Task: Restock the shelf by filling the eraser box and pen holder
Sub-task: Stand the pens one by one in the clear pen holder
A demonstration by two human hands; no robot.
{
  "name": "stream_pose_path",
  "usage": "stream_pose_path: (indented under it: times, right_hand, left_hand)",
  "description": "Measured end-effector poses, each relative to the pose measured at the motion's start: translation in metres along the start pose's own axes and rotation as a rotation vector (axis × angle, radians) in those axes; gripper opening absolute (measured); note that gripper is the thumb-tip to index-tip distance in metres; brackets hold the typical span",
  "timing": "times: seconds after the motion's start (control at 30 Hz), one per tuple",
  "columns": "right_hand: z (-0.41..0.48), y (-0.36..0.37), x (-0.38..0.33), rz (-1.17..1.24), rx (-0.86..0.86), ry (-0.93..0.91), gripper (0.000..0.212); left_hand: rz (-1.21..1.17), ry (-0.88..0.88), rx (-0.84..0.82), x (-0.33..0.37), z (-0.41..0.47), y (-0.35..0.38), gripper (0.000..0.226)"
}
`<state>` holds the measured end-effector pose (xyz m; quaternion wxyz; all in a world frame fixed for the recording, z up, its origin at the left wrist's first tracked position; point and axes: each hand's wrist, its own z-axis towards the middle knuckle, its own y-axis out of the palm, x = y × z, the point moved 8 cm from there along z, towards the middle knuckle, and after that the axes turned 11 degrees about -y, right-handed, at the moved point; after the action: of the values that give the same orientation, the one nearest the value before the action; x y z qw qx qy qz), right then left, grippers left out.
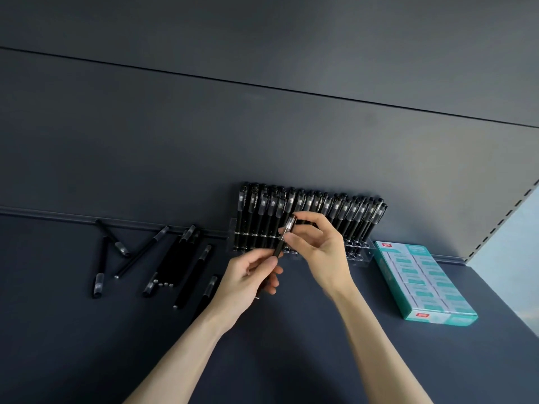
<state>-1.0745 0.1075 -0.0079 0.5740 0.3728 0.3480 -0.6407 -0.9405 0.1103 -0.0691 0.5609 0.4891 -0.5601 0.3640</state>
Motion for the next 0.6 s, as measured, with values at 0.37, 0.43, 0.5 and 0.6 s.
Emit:
stream_pose_path:
  times: [0.37,0.43,0.5,0.6]
  right_hand:
    - [0.031,-0.034,-0.033,-0.422,0.360,-0.318,0.029]
    - [0.037,-0.030,-0.034,-0.469,0.354,-0.352,0.029]
    - [0.040,-0.026,-0.032,-0.501,0.335,-0.362,0.030]
    - [0.041,-0.021,-0.030,-0.550,0.305,-0.393,0.030]
  left_hand:
    - [0.426,0.037,0.496,0.023,0.032,-0.062,0.059]
    - [0.467,-0.002,0.484,0.020,0.043,-0.067,0.076]
    - [0.499,-0.024,0.454,0.016,0.051,-0.067,0.083]
    - [0.527,-0.026,0.419,0.011,0.061,-0.069,0.081]
